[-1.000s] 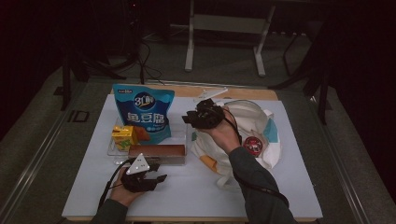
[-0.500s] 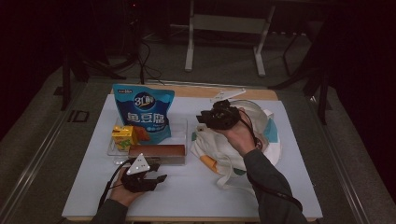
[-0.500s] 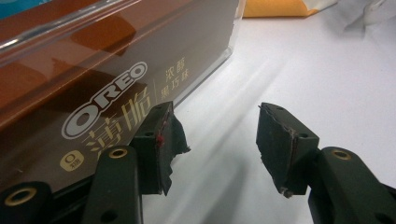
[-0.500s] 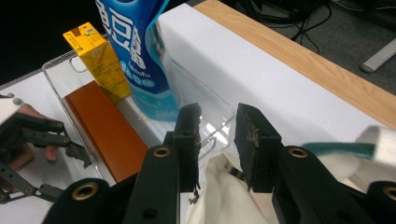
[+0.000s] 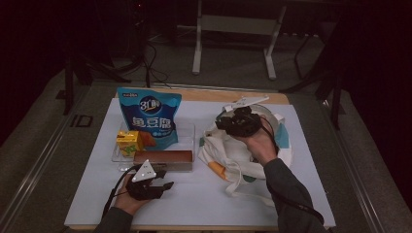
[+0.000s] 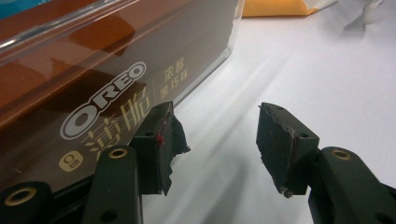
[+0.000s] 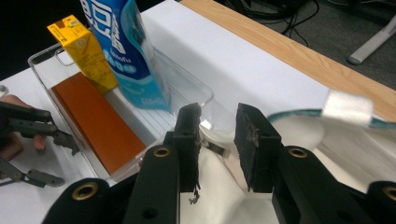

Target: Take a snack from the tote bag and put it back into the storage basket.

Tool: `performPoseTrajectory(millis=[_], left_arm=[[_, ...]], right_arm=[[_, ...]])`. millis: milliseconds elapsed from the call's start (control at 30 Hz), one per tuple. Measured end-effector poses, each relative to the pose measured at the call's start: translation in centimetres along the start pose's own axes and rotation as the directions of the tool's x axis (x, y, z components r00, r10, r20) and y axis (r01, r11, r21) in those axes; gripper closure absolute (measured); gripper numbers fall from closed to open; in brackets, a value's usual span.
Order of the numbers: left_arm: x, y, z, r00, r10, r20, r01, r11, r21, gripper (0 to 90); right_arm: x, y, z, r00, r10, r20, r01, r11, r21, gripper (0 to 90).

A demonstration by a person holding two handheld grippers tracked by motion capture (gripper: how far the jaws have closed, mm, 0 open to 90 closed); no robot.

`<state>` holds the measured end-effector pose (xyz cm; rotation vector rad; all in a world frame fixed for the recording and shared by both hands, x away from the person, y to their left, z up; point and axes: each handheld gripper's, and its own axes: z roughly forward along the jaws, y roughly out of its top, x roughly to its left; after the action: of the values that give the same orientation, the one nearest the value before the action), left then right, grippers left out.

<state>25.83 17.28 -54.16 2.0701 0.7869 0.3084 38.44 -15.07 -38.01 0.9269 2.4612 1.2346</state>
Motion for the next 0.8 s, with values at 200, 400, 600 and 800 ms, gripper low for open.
performPoseTrajectory(millis=[200,400,600,800], left_arm=[[0.0,0.0,0.0,1.0,0.004,-0.003,-0.004,1.0,0.005,47.2],[0.0,0.0,0.0,1.0,0.003,-0.003,-0.003,1.0,0.005,47.2],[0.0,0.0,0.0,1.0,0.003,-0.003,-0.003,1.0,0.005,47.1],[0.0,0.0,0.0,1.0,0.004,-0.003,-0.004,1.0,0.008,47.0]], right_arm=[[-0.7,-1.1,-0.8,0.9998,0.014,0.01,-0.014,1.0,0.006,70.1],[-1.5,-2.0,-1.4,0.9994,0.02,0.028,-0.021,1.0,0.013,70.1],[-2.2,-2.7,-2.0,0.9983,0.018,0.055,-0.019,1.0,0.02,70.7],[-2.9,-3.6,-2.6,0.9968,0.026,0.075,-0.029,0.999,0.029,72.0]])
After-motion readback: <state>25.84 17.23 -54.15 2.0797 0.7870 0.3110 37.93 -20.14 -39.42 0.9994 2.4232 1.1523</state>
